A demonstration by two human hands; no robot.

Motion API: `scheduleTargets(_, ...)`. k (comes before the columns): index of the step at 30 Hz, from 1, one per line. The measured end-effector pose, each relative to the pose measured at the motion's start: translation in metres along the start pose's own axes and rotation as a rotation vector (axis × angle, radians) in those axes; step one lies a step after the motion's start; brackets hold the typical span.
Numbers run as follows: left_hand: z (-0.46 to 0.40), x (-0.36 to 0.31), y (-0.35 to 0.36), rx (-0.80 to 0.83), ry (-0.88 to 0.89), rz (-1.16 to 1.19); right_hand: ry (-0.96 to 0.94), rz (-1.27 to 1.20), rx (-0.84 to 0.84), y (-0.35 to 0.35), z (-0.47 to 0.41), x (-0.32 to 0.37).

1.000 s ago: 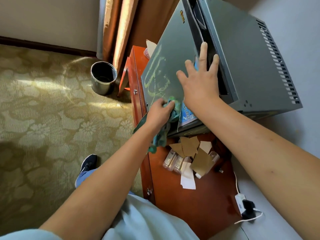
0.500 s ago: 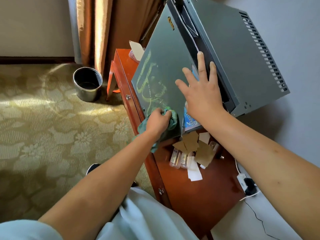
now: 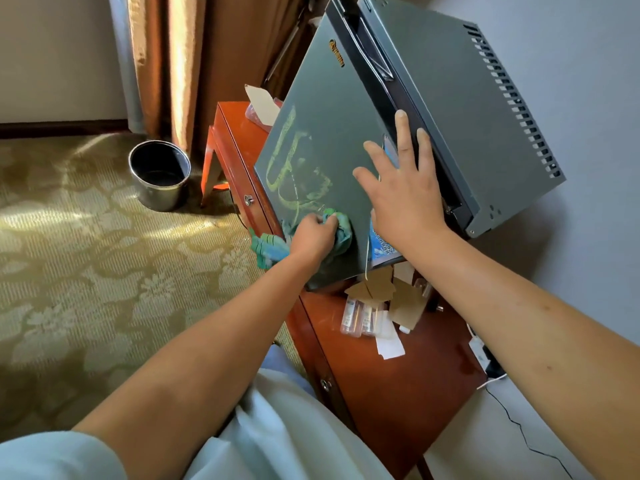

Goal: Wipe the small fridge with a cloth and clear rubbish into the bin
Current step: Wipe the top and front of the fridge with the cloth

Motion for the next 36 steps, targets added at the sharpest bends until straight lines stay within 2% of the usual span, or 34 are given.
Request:
scheduleTargets(4, 0.001, 0.004, 0.001, 0.071, -0.073, 0.075, 0.014, -0.005, -0.005, -0.003, -0.001, 0.002)
scheduleTargets(8, 0.002, -0.045, -0.016, 0.058, 0.058, 0.319, 0.003, -0.010, -0.030, -0.003, -0.003, 0.004)
scheduleTargets(12, -0.004, -0.066, -0.023, -0.005, 0.127, 0.358, -0.005, -0.005, -0.059, -0.004, -0.004, 0.004)
scheduleTargets(20, -0.009, -0.006, -0.006, 0.001, -0.160, 0.292, -0.209, 0.001, -0.016, 0.002, -0.028, 0.017)
scheduleTargets(25, -0.009, -0.051, -0.021, -0.016, -0.026, 0.427, -0.261, -0.090, -0.016, -0.004, -0.046, 0.018)
scheduleTargets(29, -0.011, -0.061, -0.027, -0.037, 0.022, 0.427, -0.292, -0.113, -0.009, -0.005, -0.057, 0.030)
scheduleTargets(32, -0.017, -0.029, -0.017, -0.055, -0.078, 0.403, -0.363, -0.074, 0.092, 0.004, -0.054, 0.051)
scheduleTargets(36, -0.021, 0.017, 0.003, -0.002, -0.249, 0.394, -0.468, -0.070, 0.185, 0.020, -0.048, 0.078)
Point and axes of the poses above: each hand's wrist, its own z-axis away from the middle knuckle, its own y-axis out of the palm, x = y × z, the point moved 4 cm from there along -z, towards the middle knuckle, and after that the axes turned 5 degrees about -y, right-handed, at the moved point
